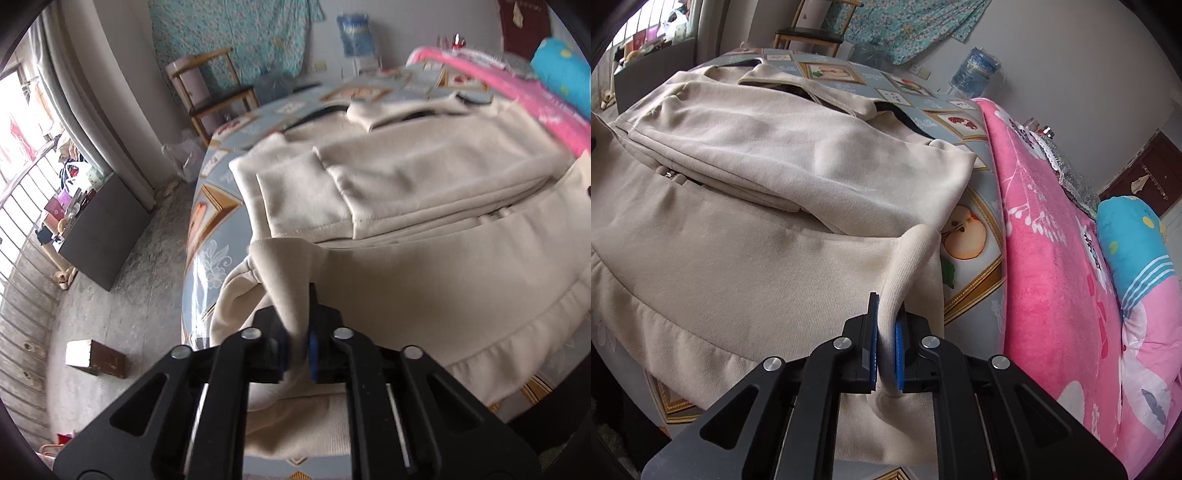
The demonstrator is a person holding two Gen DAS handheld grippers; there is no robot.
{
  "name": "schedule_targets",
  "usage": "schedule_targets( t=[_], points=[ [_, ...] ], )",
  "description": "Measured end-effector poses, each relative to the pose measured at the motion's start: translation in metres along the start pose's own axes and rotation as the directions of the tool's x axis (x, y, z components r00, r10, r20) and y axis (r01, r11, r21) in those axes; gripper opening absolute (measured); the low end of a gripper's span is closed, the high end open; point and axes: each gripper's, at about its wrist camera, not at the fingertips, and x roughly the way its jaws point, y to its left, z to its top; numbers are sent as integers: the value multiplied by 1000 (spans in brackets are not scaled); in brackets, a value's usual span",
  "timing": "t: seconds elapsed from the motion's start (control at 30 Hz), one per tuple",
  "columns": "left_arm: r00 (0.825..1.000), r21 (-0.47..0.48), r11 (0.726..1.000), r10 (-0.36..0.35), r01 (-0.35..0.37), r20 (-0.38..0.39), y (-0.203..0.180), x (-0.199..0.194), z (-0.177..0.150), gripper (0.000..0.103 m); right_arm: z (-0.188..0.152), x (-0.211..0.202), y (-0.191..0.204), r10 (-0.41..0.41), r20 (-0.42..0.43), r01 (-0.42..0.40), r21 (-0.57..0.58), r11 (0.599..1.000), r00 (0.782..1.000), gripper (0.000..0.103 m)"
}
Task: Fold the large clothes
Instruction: 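Lift both held side edges and fold them toward each other over the jacket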
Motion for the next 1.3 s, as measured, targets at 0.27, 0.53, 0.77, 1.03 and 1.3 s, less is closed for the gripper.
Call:
schedule_targets(
  t=[0.27, 0.53, 0.77, 1.03, 1.3],
  points=[
    [985, -26, 998, -55, 60, 162, 11, -73, -25, 6, -16, -55, -11, 5, 87, -11, 69, 998, 996, 6],
    [962, -107, 987, -91, 122, 259, 34, -126, -29, 5, -20, -102, -37, -12, 183, -19, 163, 986, 983, 6],
    [933, -114, 976, -136, 184, 333, 60, -121, 28, 5, 34, -93, -62, -39, 275, -4, 157, 988, 961, 6],
    [934, -90, 970, -189, 225, 302, 93, -40, 143, 5, 153, -21, -102, 7, 308, -52, 139, 989, 951, 6],
    [971, -125, 963, -239, 240, 26, 99, 132, 226, 5, 239, 133, -98, 112, 106, -127, 146, 981, 988, 6]
  ],
)
